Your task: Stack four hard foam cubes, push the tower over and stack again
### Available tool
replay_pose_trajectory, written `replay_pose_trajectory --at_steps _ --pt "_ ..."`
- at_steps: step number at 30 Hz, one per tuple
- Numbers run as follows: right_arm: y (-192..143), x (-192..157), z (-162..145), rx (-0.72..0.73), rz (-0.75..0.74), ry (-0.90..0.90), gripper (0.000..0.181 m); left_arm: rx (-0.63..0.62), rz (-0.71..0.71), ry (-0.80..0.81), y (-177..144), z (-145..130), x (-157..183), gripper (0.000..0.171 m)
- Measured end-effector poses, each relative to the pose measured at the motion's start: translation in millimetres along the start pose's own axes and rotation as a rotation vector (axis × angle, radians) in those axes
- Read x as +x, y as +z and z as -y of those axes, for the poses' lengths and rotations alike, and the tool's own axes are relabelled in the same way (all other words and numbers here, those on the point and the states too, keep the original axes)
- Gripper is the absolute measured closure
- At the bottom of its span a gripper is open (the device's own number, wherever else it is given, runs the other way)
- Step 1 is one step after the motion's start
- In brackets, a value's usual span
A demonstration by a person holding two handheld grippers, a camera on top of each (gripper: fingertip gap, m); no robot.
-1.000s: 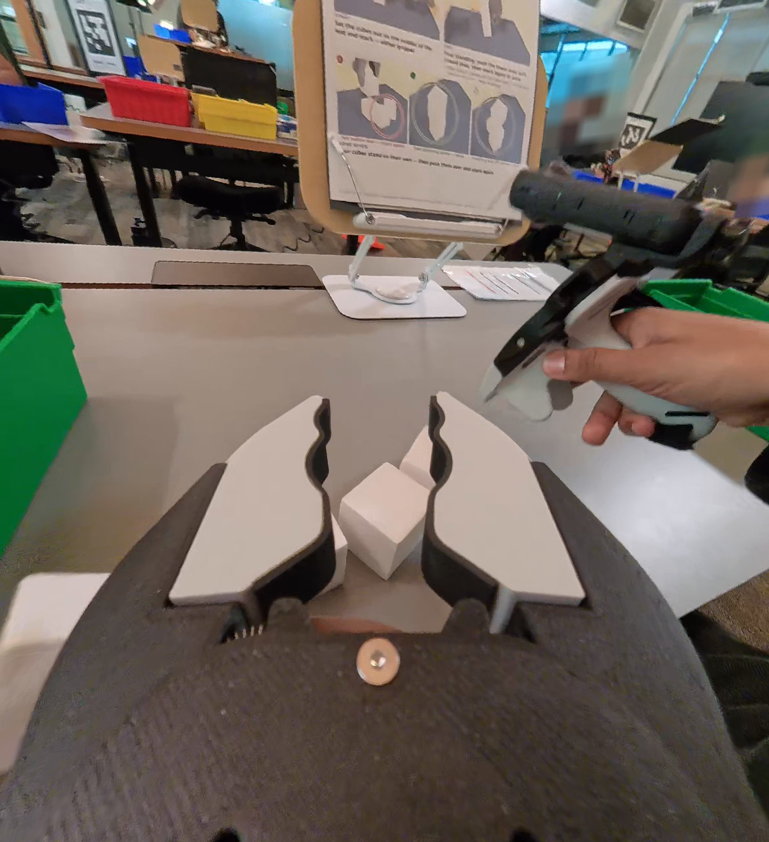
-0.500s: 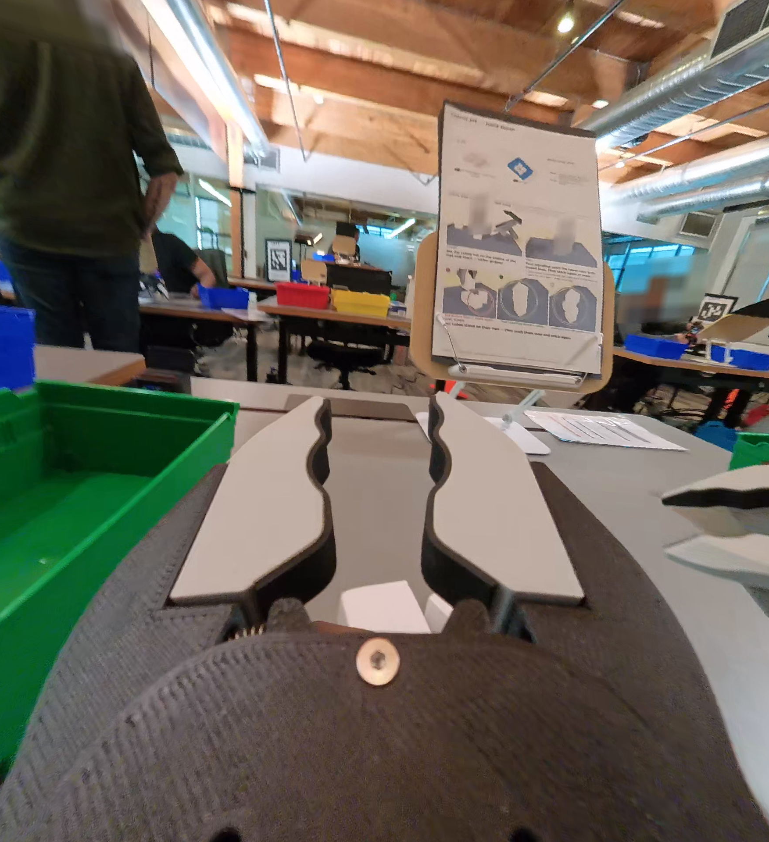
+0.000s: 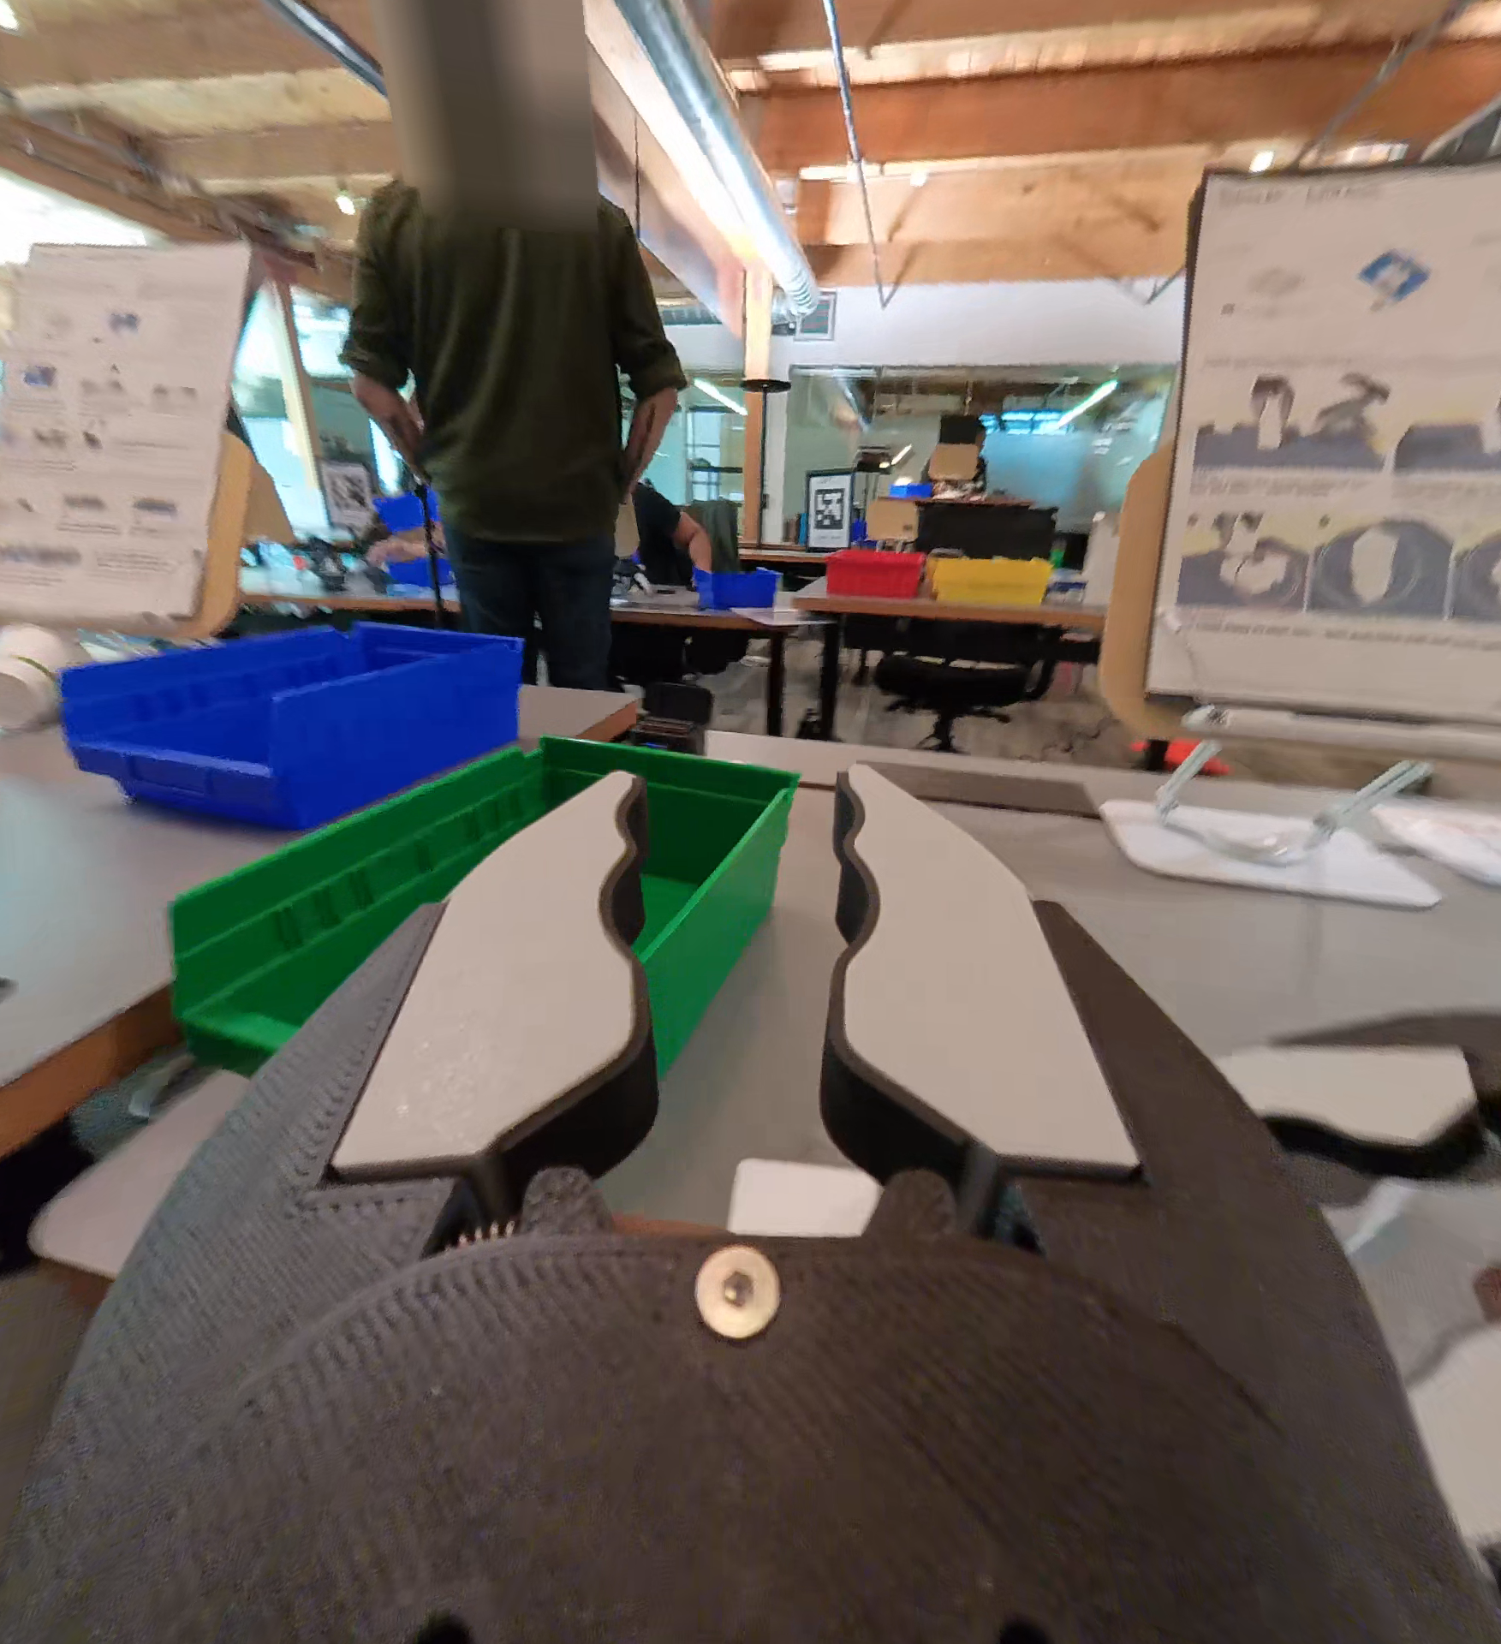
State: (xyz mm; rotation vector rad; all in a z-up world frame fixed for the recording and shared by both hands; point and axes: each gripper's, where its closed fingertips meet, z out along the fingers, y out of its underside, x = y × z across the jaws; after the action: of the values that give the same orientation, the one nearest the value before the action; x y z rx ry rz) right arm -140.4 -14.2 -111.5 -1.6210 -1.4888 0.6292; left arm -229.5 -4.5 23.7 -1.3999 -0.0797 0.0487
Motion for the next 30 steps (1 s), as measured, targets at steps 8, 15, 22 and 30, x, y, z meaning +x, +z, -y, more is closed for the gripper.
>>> replay_pose_trajectory --at_steps 8,15,22,30 --pt "88.9 8.9 -4.9 -0.219 -0.161 0.003 0.114 -0.086 0.113 0.203 -30.2 -41.7 -40.3 0.133" --pt "42.5 18.1 35.0 -0.04 -0.137 0.058 0.12 -0.093 0.078 0.144 -35.1 -42.7 -43.4 0.133" --pt "-110.0 145.4 14.2 0.068 -0.461 0.03 0.12 -0.19 -0.165 0.216 -25.6 -69.6 18.2 0.14" --pt "-189.2 225.1 -157.5 -0.062 -0.312 0.155 0.12 -0.35 -0.51 0.108 -31.0 -104.6 133.5 0.14"
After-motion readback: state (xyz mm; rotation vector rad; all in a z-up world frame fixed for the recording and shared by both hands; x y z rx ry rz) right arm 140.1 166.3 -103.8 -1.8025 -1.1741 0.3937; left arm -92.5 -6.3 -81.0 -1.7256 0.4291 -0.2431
